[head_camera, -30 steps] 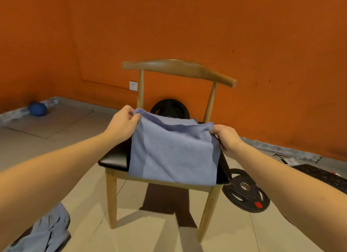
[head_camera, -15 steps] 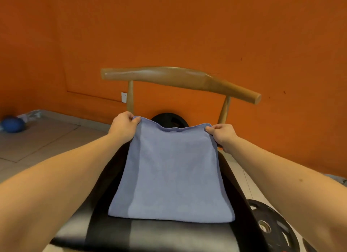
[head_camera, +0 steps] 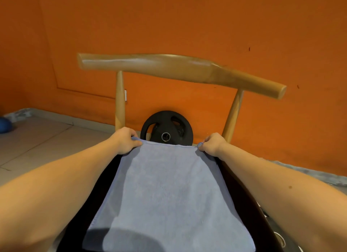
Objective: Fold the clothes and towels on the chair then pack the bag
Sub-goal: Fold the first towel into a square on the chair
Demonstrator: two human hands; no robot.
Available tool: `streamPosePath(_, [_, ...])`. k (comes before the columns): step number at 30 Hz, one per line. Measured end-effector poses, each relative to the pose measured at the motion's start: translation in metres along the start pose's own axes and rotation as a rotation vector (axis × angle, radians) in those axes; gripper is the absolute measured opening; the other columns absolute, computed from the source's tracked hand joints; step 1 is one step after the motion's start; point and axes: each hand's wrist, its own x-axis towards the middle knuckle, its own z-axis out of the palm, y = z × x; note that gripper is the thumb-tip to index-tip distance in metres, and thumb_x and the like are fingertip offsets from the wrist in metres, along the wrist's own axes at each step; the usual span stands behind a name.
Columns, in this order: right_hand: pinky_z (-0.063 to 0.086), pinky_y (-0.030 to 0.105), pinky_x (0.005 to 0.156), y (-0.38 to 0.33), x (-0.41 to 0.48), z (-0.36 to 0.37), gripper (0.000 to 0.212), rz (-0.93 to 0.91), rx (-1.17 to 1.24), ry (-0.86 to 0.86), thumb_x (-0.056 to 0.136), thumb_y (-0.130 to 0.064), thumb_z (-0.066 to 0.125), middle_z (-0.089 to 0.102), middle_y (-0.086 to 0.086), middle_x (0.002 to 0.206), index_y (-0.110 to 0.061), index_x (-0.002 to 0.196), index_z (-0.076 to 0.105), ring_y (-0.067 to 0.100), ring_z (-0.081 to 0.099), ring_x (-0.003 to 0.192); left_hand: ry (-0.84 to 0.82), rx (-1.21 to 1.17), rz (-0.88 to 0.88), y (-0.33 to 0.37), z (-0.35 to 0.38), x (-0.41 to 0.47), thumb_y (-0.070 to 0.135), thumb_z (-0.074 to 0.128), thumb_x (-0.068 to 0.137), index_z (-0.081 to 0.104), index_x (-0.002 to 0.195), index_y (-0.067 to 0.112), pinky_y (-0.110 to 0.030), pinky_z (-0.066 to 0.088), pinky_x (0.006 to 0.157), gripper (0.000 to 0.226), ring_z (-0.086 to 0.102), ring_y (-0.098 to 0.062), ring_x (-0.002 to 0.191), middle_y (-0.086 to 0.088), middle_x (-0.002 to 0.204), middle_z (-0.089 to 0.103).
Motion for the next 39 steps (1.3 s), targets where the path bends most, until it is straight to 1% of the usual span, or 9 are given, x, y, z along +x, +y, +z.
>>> streamPosePath(11, [0.03,0.036,0.059,-0.039,-0.062,-0.075,0.025,-0.023,0.197,0.115,0.081,0.002,0.059,0.033,0.008,0.063,-0.009,0.065,0.043,0.021,0.032,0.065,0.171,-0.237,0.029,0.04,-0.076,-0.054,0.026,0.074,0.093,0.074,0.086,0.01,-0.033,0.05,0.071,0.018,0.065,-0.022,0.086,-0.009,0.09,0.072])
streamPosePath(14, [0.039,0.04,0.062,-0.052,-0.097,-0.112,0.019,-0.056,0.21,0.178,0.079,0.003,0.06,0.05,0.034,0.078,-0.009,0.069,0.049,0.018,0.037,0.08,0.178,-0.253,0.063,0.062,-0.12,-0.091,0.027,0.076,0.091,0.075,0.087,0.006,-0.029,0.049,0.067,0.021,0.063,-0.02,0.082,-0.005,0.089,0.072])
streamPosePath(15, [0.043,0.042,0.062,-0.057,-0.11,-0.124,0.02,-0.067,0.216,0.194,0.079,0.003,0.061,0.052,0.042,0.086,-0.01,0.069,0.05,0.026,0.053,0.075,0.187,-0.262,0.074,0.07,-0.135,-0.105,0.027,0.078,0.09,0.076,0.087,0.005,-0.029,0.05,0.066,0.022,0.064,-0.019,0.082,-0.003,0.088,0.073])
streamPosePath(16, [0.042,0.045,0.061,-0.063,-0.126,-0.137,0.023,-0.083,0.214,0.206,0.08,0.004,0.062,0.051,0.042,0.083,-0.011,0.068,0.049,0.036,0.069,0.096,0.199,-0.272,0.084,0.079,-0.15,-0.121,0.027,0.079,0.089,0.077,0.086,0.006,-0.029,0.051,0.066,0.022,0.065,-0.019,0.083,-0.001,0.088,0.073])
streamPosePath(17, [0.038,0.044,0.061,-0.069,-0.141,-0.15,0.025,-0.094,0.208,0.204,0.082,0.004,0.062,0.047,0.034,0.074,-0.01,0.067,0.048,0.03,0.046,0.067,0.209,-0.28,0.096,0.088,-0.164,-0.136,0.028,0.08,0.087,0.078,0.085,0.008,-0.029,0.051,0.067,0.02,0.066,-0.018,0.085,0.0,0.088,0.073])
streamPosePath(18, [0.035,0.041,0.062,-0.075,-0.157,-0.163,0.024,-0.107,0.205,0.199,0.084,0.004,0.062,0.044,0.024,0.073,-0.008,0.067,0.051,0.019,0.029,0.077,0.217,-0.285,0.109,0.097,-0.178,-0.152,0.028,0.082,0.086,0.078,0.084,0.01,-0.029,0.051,0.068,0.018,0.066,-0.017,0.086,0.0,0.089,0.074])
streamPosePath(22, [0.044,0.036,0.062,-0.096,-0.213,-0.209,0.016,-0.175,0.203,0.234,0.086,0.001,0.068,0.07,0.015,0.092,-0.009,0.077,0.075,0.024,0.051,0.076,0.244,-0.267,0.159,0.134,-0.228,-0.216,0.025,0.083,0.084,0.077,0.085,0.011,-0.021,0.045,0.059,0.015,0.062,-0.013,0.078,-0.002,0.086,0.072])
streamPosePath(29, [0.041,0.026,0.055,-0.122,-0.291,-0.262,0.013,-0.297,0.266,0.241,0.091,-0.009,0.072,0.066,0.004,0.082,-0.008,0.079,0.076,0.018,0.054,0.076,0.282,-0.23,0.217,0.167,-0.292,-0.284,0.031,0.083,0.085,0.078,0.087,0.01,-0.02,0.05,0.057,0.021,0.066,-0.017,0.076,-0.006,0.085,0.076])
streamPosePath(39, [0.056,0.036,0.077,-0.121,-0.327,-0.272,0.013,-0.405,0.214,0.307,0.089,-0.015,0.074,0.075,0.002,0.091,-0.012,0.078,0.08,0.017,0.065,0.087,0.263,-0.124,0.237,0.171,-0.315,-0.323,0.031,0.078,0.089,0.077,0.087,0.013,-0.024,0.054,0.07,0.019,0.067,-0.017,0.09,-0.001,0.091,0.075])
